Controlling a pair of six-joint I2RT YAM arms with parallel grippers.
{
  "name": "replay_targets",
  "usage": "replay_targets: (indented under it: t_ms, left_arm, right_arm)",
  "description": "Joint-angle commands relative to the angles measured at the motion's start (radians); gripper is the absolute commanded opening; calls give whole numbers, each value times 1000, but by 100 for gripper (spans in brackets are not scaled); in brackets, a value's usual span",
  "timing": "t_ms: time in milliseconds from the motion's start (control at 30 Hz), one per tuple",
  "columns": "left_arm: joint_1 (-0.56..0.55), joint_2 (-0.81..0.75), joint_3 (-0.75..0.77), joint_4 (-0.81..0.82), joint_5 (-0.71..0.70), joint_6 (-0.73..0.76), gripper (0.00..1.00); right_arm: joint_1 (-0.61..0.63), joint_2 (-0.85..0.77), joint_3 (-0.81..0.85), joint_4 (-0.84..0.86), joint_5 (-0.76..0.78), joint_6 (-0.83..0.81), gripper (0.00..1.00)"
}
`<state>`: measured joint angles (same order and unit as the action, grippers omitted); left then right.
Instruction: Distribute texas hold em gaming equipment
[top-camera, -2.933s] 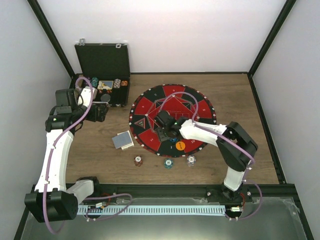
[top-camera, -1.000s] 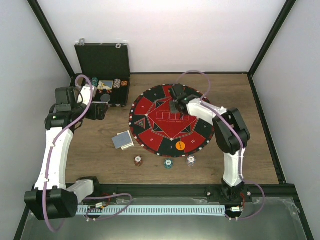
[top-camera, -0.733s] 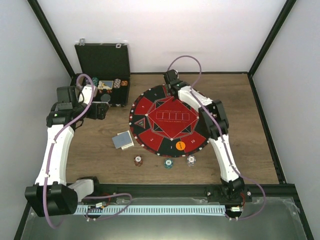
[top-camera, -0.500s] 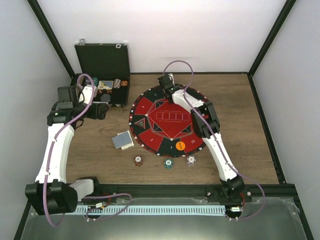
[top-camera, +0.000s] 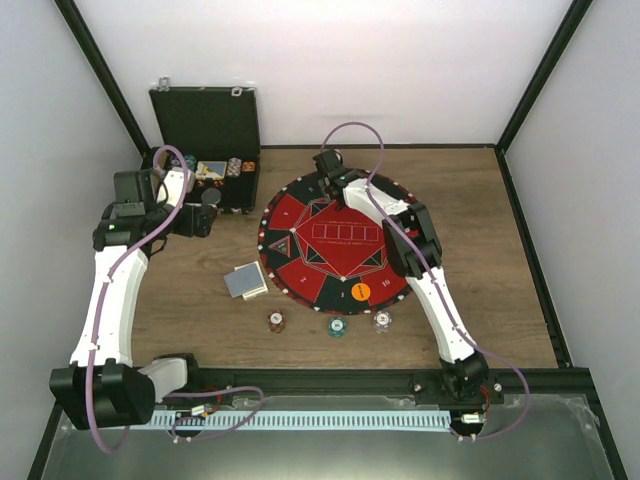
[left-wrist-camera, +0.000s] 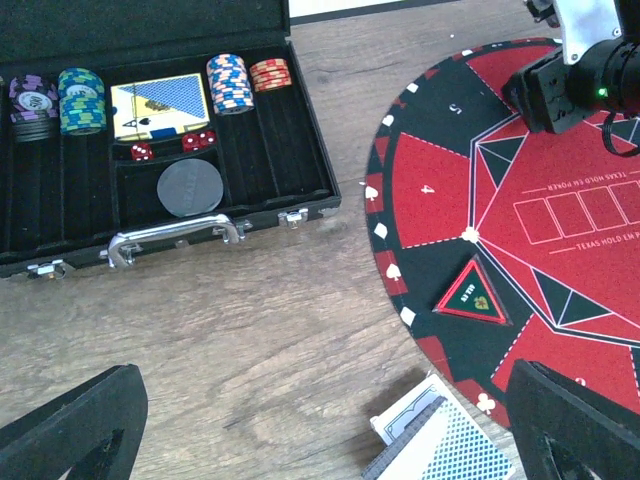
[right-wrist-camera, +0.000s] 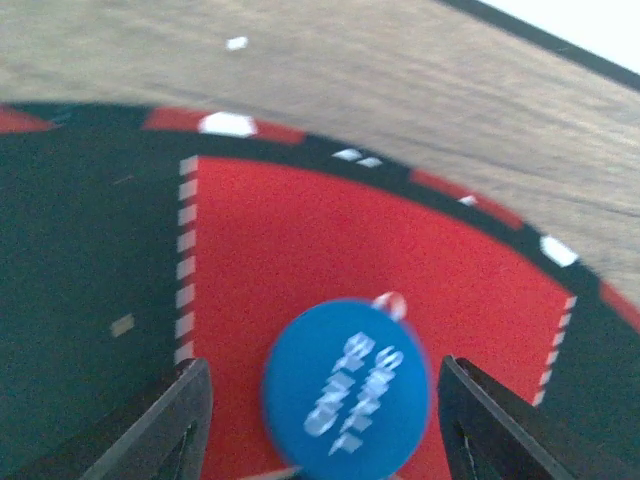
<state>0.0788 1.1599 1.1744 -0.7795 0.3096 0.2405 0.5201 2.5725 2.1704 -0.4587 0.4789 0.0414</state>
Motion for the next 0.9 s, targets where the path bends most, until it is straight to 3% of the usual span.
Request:
replay_targets:
  t_ms: [0,200,400,600,767,867]
  left_arm:
    - [5,-30,25,-9,24,-9,100]
    - [6,-63,31,-25,30,-7,100]
    - [5,-74,34,-41,54,-12,100]
    - [6,-83,39,-57,73,-7,100]
    - [6,-93,36,-67,72,-6,100]
    - [6,-102,39,-70,75,-11,100]
  right_arm:
    - [37,-129,-43,-64,-156,47,64]
    - [41,-321,-201,-89,-232,131,65]
    - [141,-596,-657,-66,-299,277,64]
    - [307,-827,-1023,-37,-330,398,48]
    - [375,-916,-1142,-47,-358,488,33]
    - [388,-929,-1177,-67,-369,518,31]
